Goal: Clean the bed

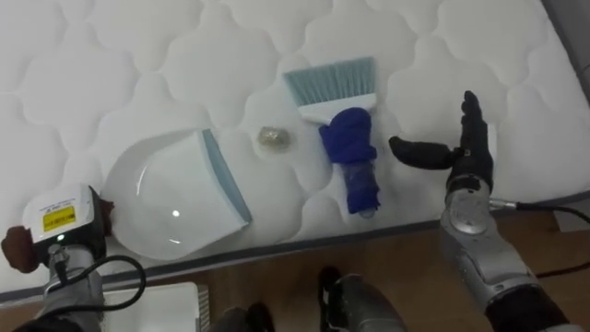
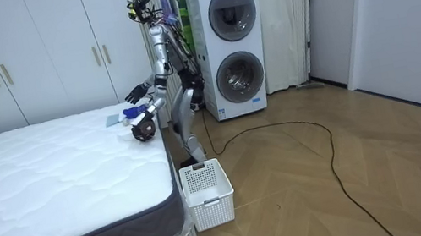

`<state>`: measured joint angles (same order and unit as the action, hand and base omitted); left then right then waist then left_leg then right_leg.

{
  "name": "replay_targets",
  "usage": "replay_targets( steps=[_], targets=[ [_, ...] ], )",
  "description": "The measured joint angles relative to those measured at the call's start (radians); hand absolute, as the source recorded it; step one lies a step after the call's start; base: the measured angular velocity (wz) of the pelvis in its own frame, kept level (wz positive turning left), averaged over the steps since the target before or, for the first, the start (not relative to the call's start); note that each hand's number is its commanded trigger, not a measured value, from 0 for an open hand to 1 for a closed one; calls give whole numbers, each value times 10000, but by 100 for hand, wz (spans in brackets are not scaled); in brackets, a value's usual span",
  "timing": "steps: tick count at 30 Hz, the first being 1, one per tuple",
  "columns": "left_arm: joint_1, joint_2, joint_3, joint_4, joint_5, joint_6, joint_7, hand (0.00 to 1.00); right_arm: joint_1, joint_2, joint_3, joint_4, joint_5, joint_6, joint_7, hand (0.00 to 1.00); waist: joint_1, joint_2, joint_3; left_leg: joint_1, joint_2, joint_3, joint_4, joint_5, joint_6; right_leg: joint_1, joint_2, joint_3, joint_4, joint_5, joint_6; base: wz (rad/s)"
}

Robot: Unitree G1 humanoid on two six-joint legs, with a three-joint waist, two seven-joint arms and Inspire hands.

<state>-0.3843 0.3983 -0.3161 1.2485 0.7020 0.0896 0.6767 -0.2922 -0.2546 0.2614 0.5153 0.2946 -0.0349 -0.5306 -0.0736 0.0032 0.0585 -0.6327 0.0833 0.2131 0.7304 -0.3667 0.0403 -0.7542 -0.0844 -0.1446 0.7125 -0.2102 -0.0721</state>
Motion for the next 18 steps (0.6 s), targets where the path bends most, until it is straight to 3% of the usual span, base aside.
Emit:
replay_targets(
  steps=[10, 18],
  targets=[
    [-503, 2, -13, 38, -449, -11, -633, 100, -122, 244, 317, 294, 828, 21, 557, 0, 296, 126, 120, -118, 71, 33, 162, -1, 6, -26, -17, -103, 30, -7, 3, 1],
    [-528, 1, -10, 6, -414, -9, -796, 100, -253, 241, 513, 285, 935, 22, 775, 0, 396, 206, 137, -115, 84, 29, 129, 0, 1, -33, -10, -135, 33, 4, -21, 0]
  ],
)
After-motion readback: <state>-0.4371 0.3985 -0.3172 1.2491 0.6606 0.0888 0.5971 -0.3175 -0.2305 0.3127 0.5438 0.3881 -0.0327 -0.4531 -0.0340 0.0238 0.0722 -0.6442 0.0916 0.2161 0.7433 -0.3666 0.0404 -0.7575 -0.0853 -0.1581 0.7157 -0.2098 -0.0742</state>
